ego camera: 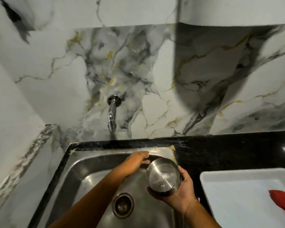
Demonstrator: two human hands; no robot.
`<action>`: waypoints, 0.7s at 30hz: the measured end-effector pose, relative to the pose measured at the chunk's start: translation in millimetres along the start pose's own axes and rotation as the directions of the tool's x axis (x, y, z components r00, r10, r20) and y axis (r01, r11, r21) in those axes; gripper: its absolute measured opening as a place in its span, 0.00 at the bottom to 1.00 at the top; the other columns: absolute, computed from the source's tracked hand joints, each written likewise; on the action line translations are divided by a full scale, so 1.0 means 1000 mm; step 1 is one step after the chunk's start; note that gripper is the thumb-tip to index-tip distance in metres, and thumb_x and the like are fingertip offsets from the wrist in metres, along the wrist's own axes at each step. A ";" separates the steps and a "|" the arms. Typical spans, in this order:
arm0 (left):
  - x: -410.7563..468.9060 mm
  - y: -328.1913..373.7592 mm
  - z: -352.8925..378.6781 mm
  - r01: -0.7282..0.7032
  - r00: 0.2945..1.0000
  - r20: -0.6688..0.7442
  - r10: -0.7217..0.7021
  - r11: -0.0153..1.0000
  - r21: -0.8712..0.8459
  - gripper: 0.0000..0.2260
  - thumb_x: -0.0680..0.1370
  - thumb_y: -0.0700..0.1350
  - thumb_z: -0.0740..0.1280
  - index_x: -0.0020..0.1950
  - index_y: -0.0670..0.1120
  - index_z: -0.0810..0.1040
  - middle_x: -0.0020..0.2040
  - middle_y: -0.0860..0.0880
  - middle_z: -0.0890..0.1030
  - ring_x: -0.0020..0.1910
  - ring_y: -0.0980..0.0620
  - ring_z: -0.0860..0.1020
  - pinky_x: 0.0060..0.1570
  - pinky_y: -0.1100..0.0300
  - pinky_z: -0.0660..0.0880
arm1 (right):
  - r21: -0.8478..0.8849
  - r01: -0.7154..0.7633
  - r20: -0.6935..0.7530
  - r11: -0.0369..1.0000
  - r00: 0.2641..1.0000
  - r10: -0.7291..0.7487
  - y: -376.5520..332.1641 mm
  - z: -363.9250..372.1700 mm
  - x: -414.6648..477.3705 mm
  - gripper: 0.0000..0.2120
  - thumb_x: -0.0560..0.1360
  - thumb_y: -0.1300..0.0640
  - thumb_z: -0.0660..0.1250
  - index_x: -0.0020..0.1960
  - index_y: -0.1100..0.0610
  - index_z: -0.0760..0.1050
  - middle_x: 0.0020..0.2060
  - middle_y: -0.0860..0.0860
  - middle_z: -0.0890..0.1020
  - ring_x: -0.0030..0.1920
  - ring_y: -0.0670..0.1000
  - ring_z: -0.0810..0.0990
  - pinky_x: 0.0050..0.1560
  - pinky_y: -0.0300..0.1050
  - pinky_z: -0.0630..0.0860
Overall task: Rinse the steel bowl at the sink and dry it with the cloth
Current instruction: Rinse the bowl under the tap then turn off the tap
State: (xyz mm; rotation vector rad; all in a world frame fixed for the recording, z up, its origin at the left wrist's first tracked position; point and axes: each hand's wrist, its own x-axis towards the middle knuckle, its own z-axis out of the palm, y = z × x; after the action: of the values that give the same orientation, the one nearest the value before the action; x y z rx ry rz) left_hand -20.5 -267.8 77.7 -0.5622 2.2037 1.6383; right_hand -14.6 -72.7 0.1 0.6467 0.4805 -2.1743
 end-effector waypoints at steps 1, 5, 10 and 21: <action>0.008 -0.007 -0.018 -0.014 0.995 -0.102 0.019 0.999 0.048 0.15 0.81 0.49 0.64 0.62 0.45 0.83 0.58 0.41 0.86 0.54 0.47 0.83 0.59 0.54 0.77 | -0.018 -0.013 -0.010 1.000 1.000 0.012 0.004 0.005 0.013 0.25 0.64 0.42 0.74 0.54 0.58 0.85 0.58 0.69 0.83 0.58 0.74 0.79 0.57 0.80 0.71; 0.027 -0.021 -0.086 -0.032 0.809 -0.579 0.100 0.991 0.126 0.16 0.77 0.51 0.71 0.63 0.46 0.83 0.56 0.46 0.86 0.51 0.49 0.83 0.52 0.58 0.75 | -0.059 -0.059 -0.018 0.997 0.998 0.058 0.016 0.032 0.055 0.26 0.61 0.42 0.76 0.52 0.59 0.86 0.55 0.70 0.84 0.58 0.74 0.78 0.57 0.79 0.72; 0.054 0.017 -0.126 -0.158 0.776 -0.587 0.229 0.973 0.171 0.15 0.72 0.59 0.74 0.50 0.51 0.87 0.36 0.58 0.85 0.38 0.58 0.83 0.38 0.61 0.77 | -0.086 -0.107 -0.027 0.991 0.994 0.105 0.030 0.073 0.107 0.28 0.61 0.42 0.75 0.58 0.54 0.84 0.61 0.66 0.82 0.62 0.71 0.75 0.61 0.76 0.72; 0.085 0.033 -0.143 -0.041 0.808 -0.521 0.274 0.909 0.414 0.11 0.73 0.53 0.69 0.39 0.46 0.77 0.31 0.53 0.76 0.31 0.55 0.75 0.30 0.59 0.68 | -0.123 -0.231 0.115 0.965 0.963 0.245 0.048 0.116 0.196 0.36 0.69 0.36 0.68 0.70 0.56 0.74 0.64 0.67 0.80 0.67 0.70 0.74 0.68 0.71 0.70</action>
State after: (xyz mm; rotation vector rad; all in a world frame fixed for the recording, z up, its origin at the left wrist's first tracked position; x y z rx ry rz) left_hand -115.2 -406.1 103.4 -0.8541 2.9921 1.1304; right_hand -118.0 -278.9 -29.0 0.4748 0.4255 -1.9339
